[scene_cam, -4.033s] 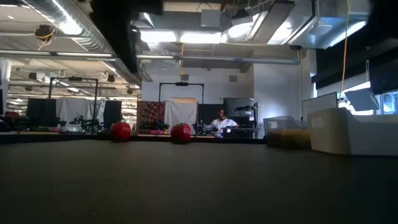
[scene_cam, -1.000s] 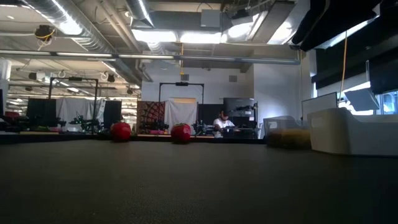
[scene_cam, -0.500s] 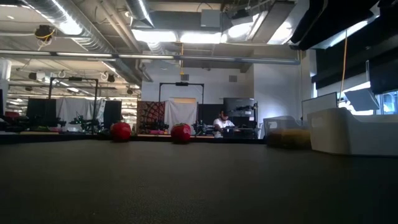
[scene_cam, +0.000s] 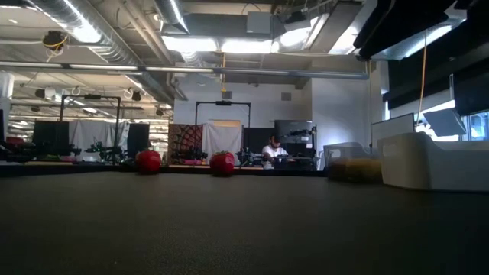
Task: Sort produce into baskets
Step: Put the garlic into the white bin
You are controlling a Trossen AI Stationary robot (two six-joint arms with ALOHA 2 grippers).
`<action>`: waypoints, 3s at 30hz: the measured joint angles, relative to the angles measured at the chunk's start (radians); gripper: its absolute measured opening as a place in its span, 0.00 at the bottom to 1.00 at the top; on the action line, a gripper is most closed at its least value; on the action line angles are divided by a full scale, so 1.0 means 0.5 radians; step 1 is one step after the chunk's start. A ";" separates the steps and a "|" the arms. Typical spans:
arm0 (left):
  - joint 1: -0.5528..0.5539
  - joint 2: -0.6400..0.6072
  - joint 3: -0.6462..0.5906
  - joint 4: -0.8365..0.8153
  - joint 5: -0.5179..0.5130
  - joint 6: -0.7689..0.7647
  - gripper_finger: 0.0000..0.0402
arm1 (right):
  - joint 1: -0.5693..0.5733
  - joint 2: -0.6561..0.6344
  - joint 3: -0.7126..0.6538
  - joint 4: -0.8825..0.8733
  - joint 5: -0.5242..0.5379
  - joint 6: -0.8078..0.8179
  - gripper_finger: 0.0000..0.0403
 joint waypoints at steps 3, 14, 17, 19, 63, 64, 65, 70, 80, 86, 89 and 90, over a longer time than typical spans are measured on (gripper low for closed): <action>-0.042 -0.001 0.000 0.000 -0.013 -0.017 0.73 | 0.000 0.000 0.000 0.000 -0.013 0.000 0.88; -0.133 -0.001 0.000 0.114 -0.030 -0.216 0.69 | 0.000 0.000 0.000 0.018 -0.017 -0.040 0.88; -0.151 -0.001 -0.001 0.154 -0.029 -0.230 0.60 | 0.000 0.000 0.000 0.019 -0.055 -0.042 0.88; -0.163 -0.001 -0.001 0.171 -0.056 -0.217 0.53 | -0.001 0.000 0.000 0.010 -0.095 -0.044 0.88; 0.142 -0.409 0.014 0.091 -0.394 0.006 0.01 | -0.001 0.000 0.000 0.030 -0.146 -0.145 0.88; 0.176 -0.443 0.014 0.094 -0.448 0.011 0.01 | -0.001 0.000 0.000 0.031 -0.146 -0.145 0.88; 0.210 -0.474 0.014 0.095 -0.503 0.020 0.01 | -0.001 0.000 0.000 0.037 -0.146 -0.145 0.88; 0.353 -0.582 0.014 0.113 -0.842 0.190 0.01 | -0.001 0.000 0.000 0.160 -0.182 -0.144 0.88; 0.656 -0.603 0.014 0.377 -1.356 0.790 0.02 | -0.011 0.000 0.000 0.326 -0.209 -0.211 0.88; 0.838 -0.602 0.001 0.651 -1.463 1.154 0.02 | -0.129 0.009 0.001 0.705 -0.188 -0.499 0.87; 0.932 -0.594 0.001 0.775 -1.480 1.306 0.02 | -0.213 0.015 0.001 0.861 -0.252 -0.680 0.82; 0.959 -0.593 0.001 0.809 -1.488 1.342 0.02 | -0.244 0.015 0.001 0.921 -0.287 -0.730 0.80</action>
